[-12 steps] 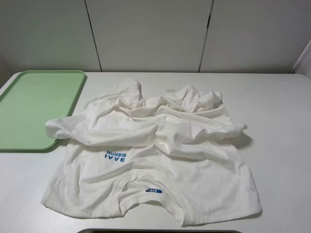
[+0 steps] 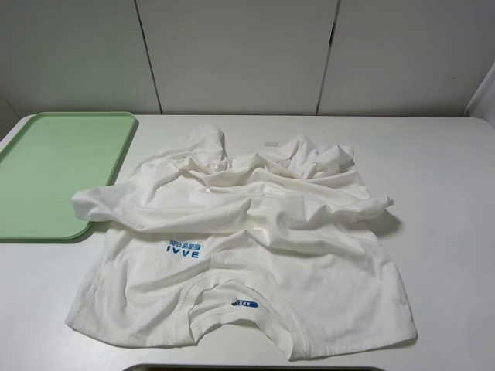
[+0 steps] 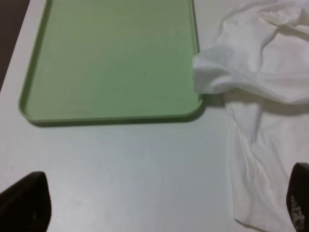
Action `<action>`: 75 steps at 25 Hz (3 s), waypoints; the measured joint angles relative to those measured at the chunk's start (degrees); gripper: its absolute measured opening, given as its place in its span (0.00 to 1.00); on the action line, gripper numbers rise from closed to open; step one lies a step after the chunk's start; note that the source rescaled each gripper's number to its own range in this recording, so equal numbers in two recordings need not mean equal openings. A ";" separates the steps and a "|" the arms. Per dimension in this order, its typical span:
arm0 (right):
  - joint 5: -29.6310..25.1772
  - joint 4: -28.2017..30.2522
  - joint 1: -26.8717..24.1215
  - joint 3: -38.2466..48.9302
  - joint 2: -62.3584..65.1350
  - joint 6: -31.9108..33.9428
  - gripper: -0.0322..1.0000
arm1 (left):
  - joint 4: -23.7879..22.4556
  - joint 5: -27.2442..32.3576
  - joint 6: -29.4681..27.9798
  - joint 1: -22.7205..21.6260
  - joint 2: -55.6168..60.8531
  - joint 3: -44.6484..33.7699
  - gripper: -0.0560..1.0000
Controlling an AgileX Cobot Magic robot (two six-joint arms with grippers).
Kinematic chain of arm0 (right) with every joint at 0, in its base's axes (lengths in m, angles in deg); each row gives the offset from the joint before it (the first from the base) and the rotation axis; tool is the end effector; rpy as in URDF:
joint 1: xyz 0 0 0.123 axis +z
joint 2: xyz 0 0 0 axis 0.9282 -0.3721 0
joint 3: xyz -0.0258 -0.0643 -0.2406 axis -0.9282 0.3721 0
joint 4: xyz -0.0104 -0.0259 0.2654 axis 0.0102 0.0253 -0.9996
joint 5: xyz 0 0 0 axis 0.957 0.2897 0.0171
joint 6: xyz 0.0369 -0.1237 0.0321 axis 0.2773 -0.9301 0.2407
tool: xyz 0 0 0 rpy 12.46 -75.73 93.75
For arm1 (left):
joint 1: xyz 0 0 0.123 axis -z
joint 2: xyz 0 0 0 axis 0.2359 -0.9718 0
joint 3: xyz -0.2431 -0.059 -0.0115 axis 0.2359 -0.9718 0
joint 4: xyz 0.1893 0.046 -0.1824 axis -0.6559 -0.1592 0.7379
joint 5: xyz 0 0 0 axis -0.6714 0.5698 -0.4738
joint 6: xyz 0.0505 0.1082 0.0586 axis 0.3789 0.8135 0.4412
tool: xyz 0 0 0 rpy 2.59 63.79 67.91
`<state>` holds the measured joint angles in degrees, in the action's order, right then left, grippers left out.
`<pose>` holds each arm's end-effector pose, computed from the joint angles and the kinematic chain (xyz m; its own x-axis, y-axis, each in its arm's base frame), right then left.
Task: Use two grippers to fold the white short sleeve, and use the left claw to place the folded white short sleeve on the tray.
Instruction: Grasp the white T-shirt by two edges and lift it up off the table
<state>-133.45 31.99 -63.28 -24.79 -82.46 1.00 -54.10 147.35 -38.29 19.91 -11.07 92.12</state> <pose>0.0807 0.0202 0.2706 -0.4147 -0.0292 -0.9095 -0.1725 0.9839 0.0470 0.0821 0.0102 0.2649 -0.4436 0.0416 -0.8952 -0.0229 0.9981 0.0577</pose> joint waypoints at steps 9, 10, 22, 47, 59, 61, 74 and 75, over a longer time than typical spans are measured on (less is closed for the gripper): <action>0.00 0.00 0.00 0.00 0.00 0.00 1.00 | 0.00 0.00 0.00 0.00 0.00 0.00 0.98; 0.00 0.00 0.00 0.00 0.00 0.00 1.00 | 0.00 0.00 0.00 0.00 0.00 0.00 0.98; 0.00 0.00 0.00 0.00 0.00 0.00 1.00 | -0.12 0.00 0.05 0.00 0.00 0.00 0.98; 0.11 -3.97 0.00 0.00 -2.04 -0.51 1.00 | 9.51 -2.12 8.67 3.67 -1.00 2.16 0.97; 4.98 -14.58 1.31 -2.75 -28.31 -19.63 1.00 | 17.35 -6.03 24.76 7.12 -28.50 5.85 0.93; 6.01 -18.07 1.65 -3.80 -36.00 -27.31 1.00 | 19.45 -6.96 25.72 7.43 -33.22 6.06 0.93; 16.88 -17.16 15.09 -4.10 -60.18 -40.34 1.00 | 34.75 -10.62 49.29 16.22 -58.87 8.72 0.92; 16.88 -17.16 15.09 -4.10 -60.18 -40.34 1.00 | 34.70 -11.39 50.78 16.72 -59.17 8.72 0.92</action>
<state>-116.56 14.83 -48.19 -28.89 -142.64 -39.34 -19.41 135.95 12.49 36.63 -70.24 100.84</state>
